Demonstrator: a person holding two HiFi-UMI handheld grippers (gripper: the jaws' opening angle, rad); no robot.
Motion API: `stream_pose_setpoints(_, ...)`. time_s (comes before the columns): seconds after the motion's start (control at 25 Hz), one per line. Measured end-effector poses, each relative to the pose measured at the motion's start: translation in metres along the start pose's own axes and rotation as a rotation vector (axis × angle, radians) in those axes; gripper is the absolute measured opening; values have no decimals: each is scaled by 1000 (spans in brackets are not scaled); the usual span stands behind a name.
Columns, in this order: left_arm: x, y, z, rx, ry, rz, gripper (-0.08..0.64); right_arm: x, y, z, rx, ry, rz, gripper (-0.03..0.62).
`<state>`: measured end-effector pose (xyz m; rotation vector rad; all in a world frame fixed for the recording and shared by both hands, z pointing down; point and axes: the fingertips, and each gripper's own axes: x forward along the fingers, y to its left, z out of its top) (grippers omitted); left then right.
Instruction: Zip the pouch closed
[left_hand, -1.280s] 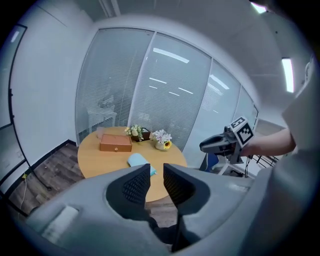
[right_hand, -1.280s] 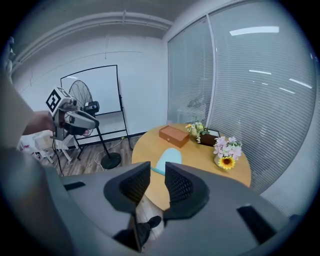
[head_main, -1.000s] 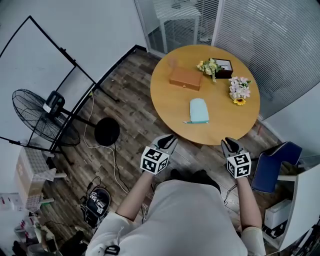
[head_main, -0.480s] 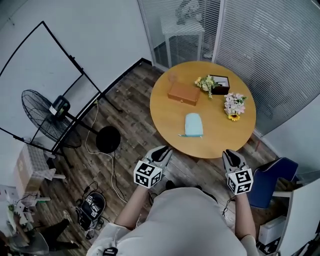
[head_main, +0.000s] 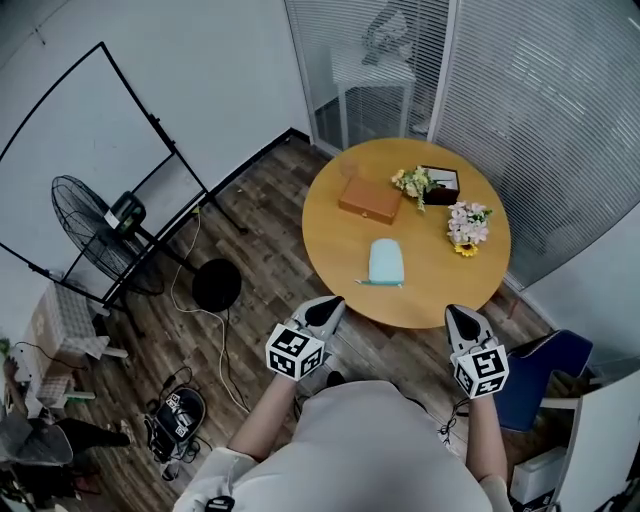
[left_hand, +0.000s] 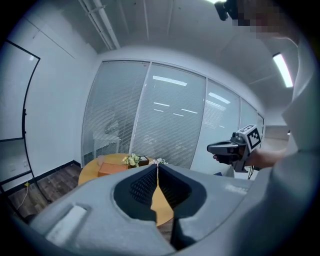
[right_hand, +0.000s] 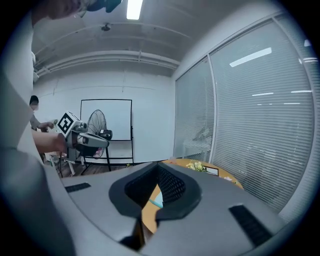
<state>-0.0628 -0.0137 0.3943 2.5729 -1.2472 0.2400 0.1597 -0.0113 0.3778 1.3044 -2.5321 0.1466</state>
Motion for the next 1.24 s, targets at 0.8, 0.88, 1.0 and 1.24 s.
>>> stream_pose_setpoints(0.8, 2, -18, 9, -1, -26, -48, 19, -14, 5, 4, 73, -67, 27, 2)
stream_pose_setpoints(0.88, 2, -20, 7, -4, -26, -48, 19, -15, 7, 3, 74, -69, 29, 2)
stream_pose_setpoints(1.0, 1, -22, 8, -6, -25, -48, 18, -16, 9, 3, 77, -71, 35, 2)
stream_pose_setpoints(1.24, 3, -20, 6, -9, -29, -46, 19, -15, 6, 3, 104, -80, 48, 2)
